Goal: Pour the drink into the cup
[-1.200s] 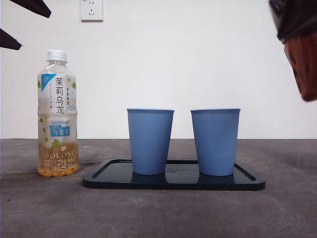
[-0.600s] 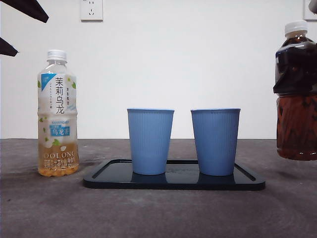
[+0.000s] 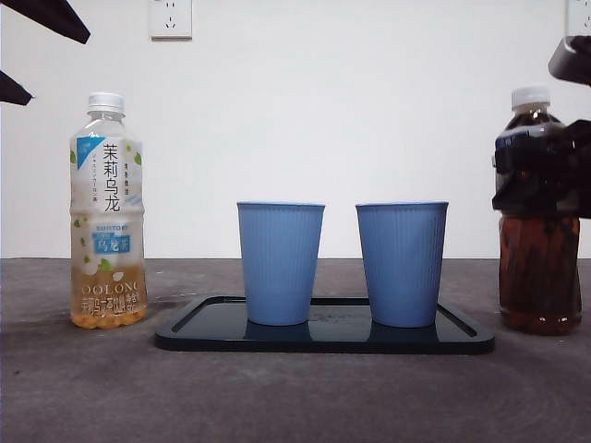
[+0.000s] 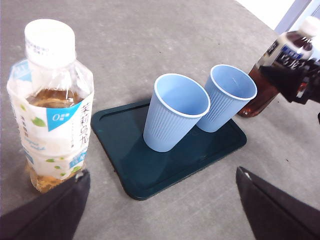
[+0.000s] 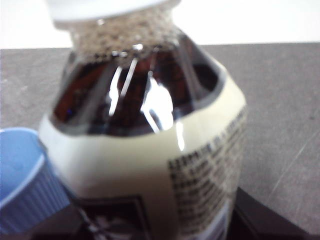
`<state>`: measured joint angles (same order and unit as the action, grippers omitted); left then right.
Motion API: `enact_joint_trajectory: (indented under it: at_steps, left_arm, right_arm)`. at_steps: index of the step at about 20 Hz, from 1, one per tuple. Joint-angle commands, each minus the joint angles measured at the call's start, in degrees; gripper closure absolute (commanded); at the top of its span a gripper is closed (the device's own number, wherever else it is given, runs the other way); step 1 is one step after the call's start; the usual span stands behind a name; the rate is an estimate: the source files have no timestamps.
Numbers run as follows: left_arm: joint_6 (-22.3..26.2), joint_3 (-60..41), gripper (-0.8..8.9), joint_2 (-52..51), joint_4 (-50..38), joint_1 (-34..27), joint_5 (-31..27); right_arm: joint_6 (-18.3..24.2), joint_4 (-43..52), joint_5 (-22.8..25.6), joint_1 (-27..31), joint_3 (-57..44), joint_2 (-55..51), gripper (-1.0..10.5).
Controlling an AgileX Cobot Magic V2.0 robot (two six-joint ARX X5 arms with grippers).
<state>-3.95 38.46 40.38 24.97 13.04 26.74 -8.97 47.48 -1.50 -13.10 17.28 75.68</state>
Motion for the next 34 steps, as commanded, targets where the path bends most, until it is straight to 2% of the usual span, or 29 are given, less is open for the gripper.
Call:
enact_joint_trajectory:
  at_steps: [1,4,9,15,20,22,25,29,31,34]
  left_arm:
    - [0.5,1.1,3.45,0.2,-0.7,0.2,-0.2]
    - [0.4,1.1,3.45,0.2,-0.7,0.2,-1.1]
    - [0.5,1.1,3.45,0.2,-0.7,0.2,-2.1]
    - [0.6,1.0,3.45,1.6,-0.5,0.2,-2.7]
    - [0.9,0.0,3.44,4.0,-0.7,0.2,-5.8]
    - [0.9,-0.6,3.43,5.3,-1.4,0.2,-6.6]
    - [0.9,-2.0,2.73,7.8,-5.9,0.5,-7.2]
    - [2.5,-2.3,2.7,13.3,-10.3,0.6,-12.3]
    - [3.1,-2.3,2.7,17.3,-14.7,0.6,-12.3]
    - [3.1,-2.3,2.7,23.5,-22.2,0.6,-12.4]
  right_arm:
    - [-0.9,3.5,0.2,-0.1,1.0,0.6,7.7]
    - [-0.9,3.5,0.2,0.2,1.0,0.7,7.0]
    - [-1.2,2.4,0.0,0.5,1.1,0.5,5.0]
    - [-3.5,-7.8,-0.2,0.5,2.3,-3.1,4.6]
    - [-5.7,-23.5,-2.8,0.5,4.7,-11.0,4.6]
    - [-6.1,-33.7,-3.1,0.5,6.8,-16.5,4.6]
    - [-6.2,-53.7,-3.0,0.5,13.1,-25.7,4.6]
    - [-6.7,-75.4,-3.0,0.4,23.1,-34.9,4.6]
    - [-6.6,-83.3,-3.1,0.4,27.9,-38.4,4.6]
    - [-6.5,-89.7,-3.1,0.4,33.6,-41.9,4.6]
